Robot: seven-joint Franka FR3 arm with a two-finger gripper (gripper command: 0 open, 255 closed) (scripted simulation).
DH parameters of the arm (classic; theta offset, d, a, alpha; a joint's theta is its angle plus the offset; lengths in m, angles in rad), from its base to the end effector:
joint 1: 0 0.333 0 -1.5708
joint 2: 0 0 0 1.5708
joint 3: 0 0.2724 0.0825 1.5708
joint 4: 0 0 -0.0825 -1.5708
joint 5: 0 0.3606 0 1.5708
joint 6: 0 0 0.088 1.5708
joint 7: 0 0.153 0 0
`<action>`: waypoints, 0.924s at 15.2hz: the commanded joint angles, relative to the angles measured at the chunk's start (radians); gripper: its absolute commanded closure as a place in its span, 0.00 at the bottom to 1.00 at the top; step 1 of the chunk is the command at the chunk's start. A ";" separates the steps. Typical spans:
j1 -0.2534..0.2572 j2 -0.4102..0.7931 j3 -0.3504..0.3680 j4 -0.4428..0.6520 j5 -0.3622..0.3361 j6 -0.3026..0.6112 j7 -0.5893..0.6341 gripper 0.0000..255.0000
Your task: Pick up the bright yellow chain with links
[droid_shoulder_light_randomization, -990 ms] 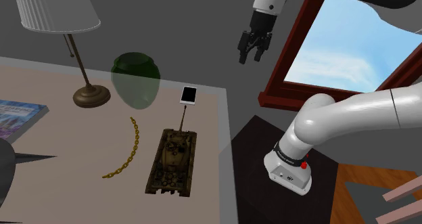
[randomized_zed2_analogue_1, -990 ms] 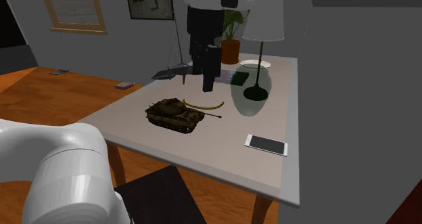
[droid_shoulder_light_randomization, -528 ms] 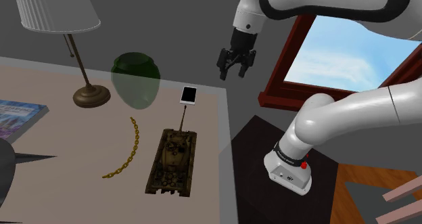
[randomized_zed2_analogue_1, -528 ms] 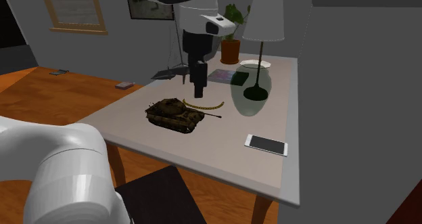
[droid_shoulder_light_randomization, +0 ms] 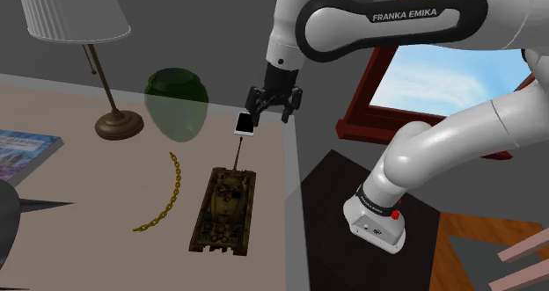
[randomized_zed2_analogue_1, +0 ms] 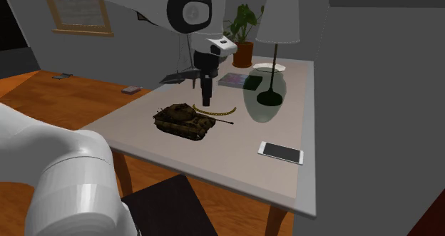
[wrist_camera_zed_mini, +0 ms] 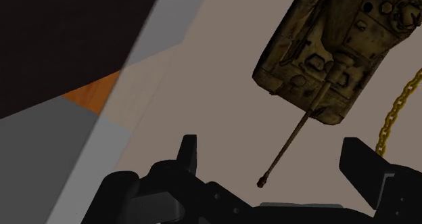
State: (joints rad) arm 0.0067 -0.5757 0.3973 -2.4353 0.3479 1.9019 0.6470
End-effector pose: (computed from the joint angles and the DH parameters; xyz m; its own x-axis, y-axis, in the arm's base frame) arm 0.3473 0.1869 0.4158 0.9156 -0.3972 -0.0622 -0.4017 -0.9102 -0.1007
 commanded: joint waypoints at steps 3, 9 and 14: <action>-0.013 0.121 0.095 0.028 0.011 0.117 0.119 0.00; -0.054 0.353 0.237 0.120 -0.060 0.281 0.331 0.00; -0.071 0.592 0.319 0.234 -0.235 0.389 0.565 0.00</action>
State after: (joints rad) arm -0.0640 -0.0338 0.7028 -2.2237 0.1555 2.2681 1.1559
